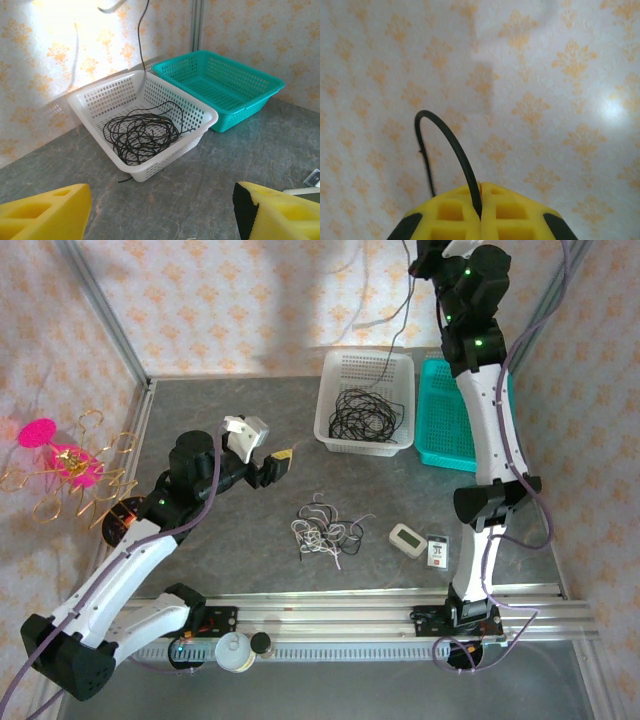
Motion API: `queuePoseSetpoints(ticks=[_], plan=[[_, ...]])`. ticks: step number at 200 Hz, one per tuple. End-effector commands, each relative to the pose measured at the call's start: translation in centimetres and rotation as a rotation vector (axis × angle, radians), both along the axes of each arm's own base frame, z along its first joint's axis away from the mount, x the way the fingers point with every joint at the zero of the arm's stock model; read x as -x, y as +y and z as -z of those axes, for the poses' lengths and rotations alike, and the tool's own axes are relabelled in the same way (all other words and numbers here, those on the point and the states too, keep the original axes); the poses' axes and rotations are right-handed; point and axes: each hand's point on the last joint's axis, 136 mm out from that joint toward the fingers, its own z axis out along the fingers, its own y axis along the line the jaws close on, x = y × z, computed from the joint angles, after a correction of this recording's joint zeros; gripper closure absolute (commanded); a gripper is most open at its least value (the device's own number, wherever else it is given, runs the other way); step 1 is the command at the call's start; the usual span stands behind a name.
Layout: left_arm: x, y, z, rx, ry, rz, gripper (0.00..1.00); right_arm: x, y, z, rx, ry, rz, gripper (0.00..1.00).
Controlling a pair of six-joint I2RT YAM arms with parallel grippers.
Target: Untangle the cables
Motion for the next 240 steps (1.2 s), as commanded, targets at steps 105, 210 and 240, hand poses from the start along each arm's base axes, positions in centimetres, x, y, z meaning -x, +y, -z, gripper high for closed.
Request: queuePoseSetpoints(ticks=[105, 210, 240], plan=[[-0.3, -0.6, 0.4, 0.000, -0.004, 0.016, 0.24, -6.1, 0.3, 18.0, 0.039, 0.385, 0.071, 1.00], [-0.6, -1.0, 1.3, -0.007, 0.025, 0.030, 0.24, -6.1, 0.5, 37.2, 0.167, 0.741, 0.058, 1.00], [-0.7, -1.1, 1.5, -0.009, 0.037, 0.032, 0.24, -8.5, 1.6, 40.5, 0.174, 0.776, 0.039, 1.00]])
